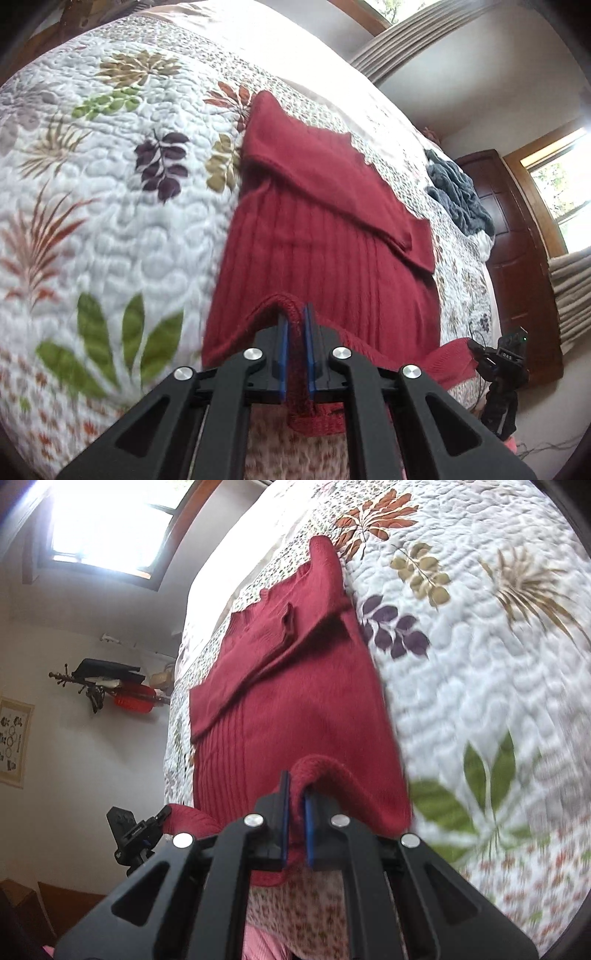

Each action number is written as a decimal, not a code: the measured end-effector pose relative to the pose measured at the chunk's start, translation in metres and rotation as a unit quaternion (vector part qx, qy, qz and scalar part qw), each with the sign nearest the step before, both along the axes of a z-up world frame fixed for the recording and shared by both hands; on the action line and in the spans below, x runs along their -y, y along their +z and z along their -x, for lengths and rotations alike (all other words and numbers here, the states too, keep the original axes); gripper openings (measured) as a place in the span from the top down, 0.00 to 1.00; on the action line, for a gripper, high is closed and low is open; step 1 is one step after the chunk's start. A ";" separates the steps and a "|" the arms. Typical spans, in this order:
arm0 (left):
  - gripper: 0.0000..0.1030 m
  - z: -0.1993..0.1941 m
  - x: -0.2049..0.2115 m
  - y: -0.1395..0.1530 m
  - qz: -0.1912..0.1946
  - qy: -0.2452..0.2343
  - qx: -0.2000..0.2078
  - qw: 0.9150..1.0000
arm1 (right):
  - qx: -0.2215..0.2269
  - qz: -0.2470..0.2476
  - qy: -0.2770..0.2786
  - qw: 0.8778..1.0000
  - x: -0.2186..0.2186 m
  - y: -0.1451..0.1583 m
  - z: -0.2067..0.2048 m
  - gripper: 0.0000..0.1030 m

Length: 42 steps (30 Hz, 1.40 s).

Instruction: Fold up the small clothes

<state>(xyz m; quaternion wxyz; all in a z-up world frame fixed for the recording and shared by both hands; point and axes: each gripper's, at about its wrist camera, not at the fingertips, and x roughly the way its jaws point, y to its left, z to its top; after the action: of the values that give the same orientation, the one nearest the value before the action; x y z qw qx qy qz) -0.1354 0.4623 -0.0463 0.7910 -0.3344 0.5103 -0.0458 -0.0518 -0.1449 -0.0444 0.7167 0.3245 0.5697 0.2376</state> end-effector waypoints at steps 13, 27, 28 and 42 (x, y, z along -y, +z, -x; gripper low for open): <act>0.89 -0.056 -0.012 -0.050 -0.011 -0.007 -0.034 0.999 | -0.046 0.018 -0.004 0.999 -0.008 -0.047 -0.057 0.90; 0.14 0.002 0.019 0.060 -0.137 -0.006 0.198 0.971 | 0.234 0.160 0.019 0.959 -0.035 0.082 0.002 0.13; 0.04 0.006 0.020 0.067 -0.145 0.004 0.216 0.966 | 0.264 0.159 0.018 0.951 -0.037 0.091 0.010 0.03; 0.04 -0.037 0.018 0.017 -0.189 0.010 0.136 0.972 | 0.171 0.221 0.098 0.955 -0.070 0.026 -0.036 0.03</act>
<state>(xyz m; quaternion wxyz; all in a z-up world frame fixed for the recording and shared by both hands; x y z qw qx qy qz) -0.0982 0.4448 -0.0290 0.9022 -0.1746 0.3941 0.0143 -0.0156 -0.0749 -0.0182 0.8306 0.0553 0.5057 0.2266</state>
